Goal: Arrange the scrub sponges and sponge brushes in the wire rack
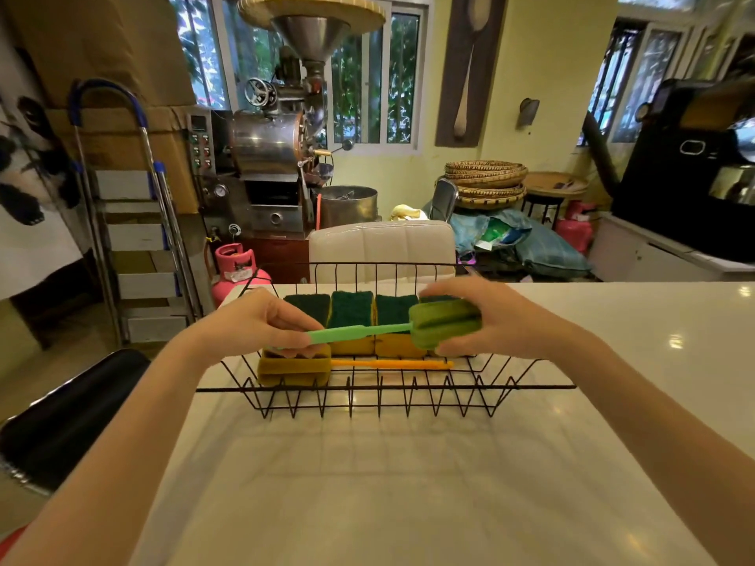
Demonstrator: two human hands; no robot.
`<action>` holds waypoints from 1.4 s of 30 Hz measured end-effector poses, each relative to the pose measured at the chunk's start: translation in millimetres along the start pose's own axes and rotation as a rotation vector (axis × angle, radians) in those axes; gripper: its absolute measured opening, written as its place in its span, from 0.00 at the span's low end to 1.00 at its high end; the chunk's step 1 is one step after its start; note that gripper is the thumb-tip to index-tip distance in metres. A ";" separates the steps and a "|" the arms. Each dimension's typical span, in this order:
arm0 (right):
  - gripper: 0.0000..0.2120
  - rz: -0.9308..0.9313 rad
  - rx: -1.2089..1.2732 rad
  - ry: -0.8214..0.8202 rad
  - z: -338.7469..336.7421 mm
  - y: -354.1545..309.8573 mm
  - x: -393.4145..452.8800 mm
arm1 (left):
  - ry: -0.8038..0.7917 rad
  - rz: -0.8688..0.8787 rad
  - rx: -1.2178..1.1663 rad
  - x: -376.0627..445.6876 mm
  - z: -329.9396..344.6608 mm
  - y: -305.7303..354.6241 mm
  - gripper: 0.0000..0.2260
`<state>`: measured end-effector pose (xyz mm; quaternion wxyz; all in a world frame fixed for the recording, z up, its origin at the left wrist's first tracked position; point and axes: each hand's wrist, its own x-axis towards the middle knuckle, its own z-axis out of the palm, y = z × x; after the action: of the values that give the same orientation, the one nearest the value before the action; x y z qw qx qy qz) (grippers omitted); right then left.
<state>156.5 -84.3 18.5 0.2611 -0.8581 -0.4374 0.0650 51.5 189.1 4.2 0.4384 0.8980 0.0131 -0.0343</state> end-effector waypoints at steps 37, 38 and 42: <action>0.09 0.155 -0.062 -0.227 17.0 25.8 5.0 | -0.302 -0.147 0.304 11.8 38.5 11.9 0.20; 0.07 0.150 -0.057 -0.220 17.1 27.9 5.6 | -0.305 -0.150 0.303 12.2 38.6 12.6 0.21; 0.09 0.118 -0.005 -0.095 0.3 13.9 -5.8 | -0.287 -0.107 0.315 8.8 37.4 18.4 0.20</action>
<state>162.8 -95.5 10.5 0.2338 -0.8790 -0.3980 0.1199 59.5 148.2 -4.9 0.2875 0.9394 -0.0076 -0.1866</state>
